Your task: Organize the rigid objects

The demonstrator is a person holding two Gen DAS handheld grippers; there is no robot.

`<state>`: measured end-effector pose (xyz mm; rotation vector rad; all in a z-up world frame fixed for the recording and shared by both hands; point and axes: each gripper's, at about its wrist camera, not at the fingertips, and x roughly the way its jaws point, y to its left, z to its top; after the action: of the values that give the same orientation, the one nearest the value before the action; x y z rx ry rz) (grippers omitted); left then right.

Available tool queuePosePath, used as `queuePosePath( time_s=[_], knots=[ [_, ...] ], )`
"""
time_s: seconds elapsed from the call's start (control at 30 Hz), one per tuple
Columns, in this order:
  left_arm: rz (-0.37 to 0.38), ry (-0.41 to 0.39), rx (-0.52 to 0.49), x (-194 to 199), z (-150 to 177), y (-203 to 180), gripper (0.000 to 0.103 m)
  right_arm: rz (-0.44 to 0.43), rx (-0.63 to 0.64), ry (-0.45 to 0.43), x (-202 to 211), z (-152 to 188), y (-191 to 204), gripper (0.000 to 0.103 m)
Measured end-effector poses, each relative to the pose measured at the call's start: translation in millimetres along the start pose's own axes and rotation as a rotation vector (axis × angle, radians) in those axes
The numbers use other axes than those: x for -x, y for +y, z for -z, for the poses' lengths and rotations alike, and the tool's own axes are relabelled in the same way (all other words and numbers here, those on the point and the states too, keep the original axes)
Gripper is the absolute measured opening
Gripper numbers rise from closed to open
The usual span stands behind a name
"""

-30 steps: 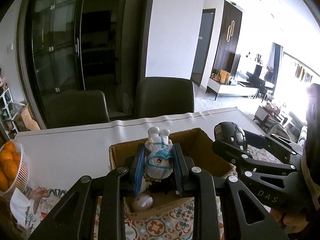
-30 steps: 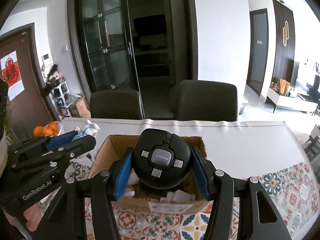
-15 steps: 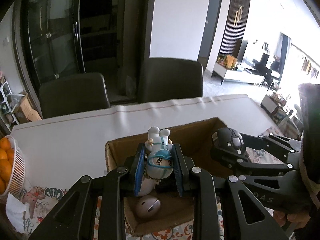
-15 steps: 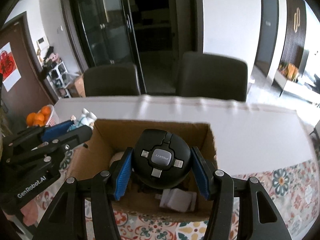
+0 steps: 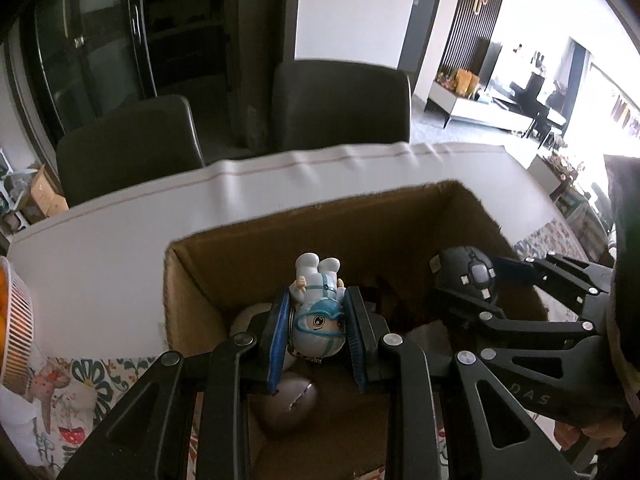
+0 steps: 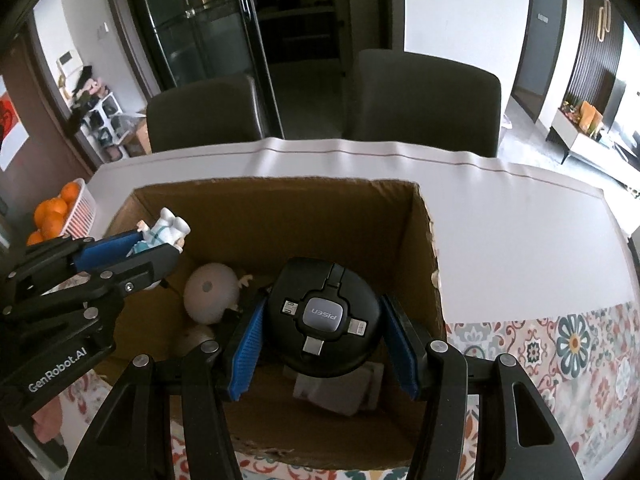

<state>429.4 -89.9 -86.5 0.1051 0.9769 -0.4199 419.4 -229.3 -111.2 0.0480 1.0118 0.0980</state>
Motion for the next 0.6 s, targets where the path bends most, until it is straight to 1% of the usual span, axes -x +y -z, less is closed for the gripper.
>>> queuePosePath(
  time_s=[0.13, 0.23, 0.27, 0.3, 0.33, 0.47, 0.53, 0.6],
  knots=[
    [-0.004, 0.039, 0.019, -7, 4, 2, 0.027, -0.001, 0.021, 0.009, -1, 4, 4, 0.057],
    [-0.016, 0.042, 0.025, -3, 7, 4, 0.029, 0.001, 0.027, 0.020, -2, 4, 6, 0.057],
    [-0.018, 0.039, 0.025, -1, 7, 4, 0.033, 0.001, 0.027, 0.021, -2, 5, 6, 0.057],
    [-0.022, 0.036, 0.026, 1, 7, 4, 0.039, 0.002, 0.027, 0.018, 0, 4, 7, 0.059],
    [-0.032, 0.030, 0.030, 5, 8, 5, 0.042, 0.007, 0.028, 0.012, 2, 4, 8, 0.062],
    [-0.053, 0.013, 0.036, 19, 10, 3, 0.047, 0.021, 0.025, -0.015, 17, 6, 11, 0.064],
    [-0.069, -0.003, 0.044, 32, 15, 2, 0.051, 0.031, 0.023, -0.033, 27, 8, 13, 0.064],
    [-0.084, -0.020, 0.048, 42, 18, 0, 0.057, 0.052, 0.020, -0.056, 40, 10, 13, 0.064]
  ],
)
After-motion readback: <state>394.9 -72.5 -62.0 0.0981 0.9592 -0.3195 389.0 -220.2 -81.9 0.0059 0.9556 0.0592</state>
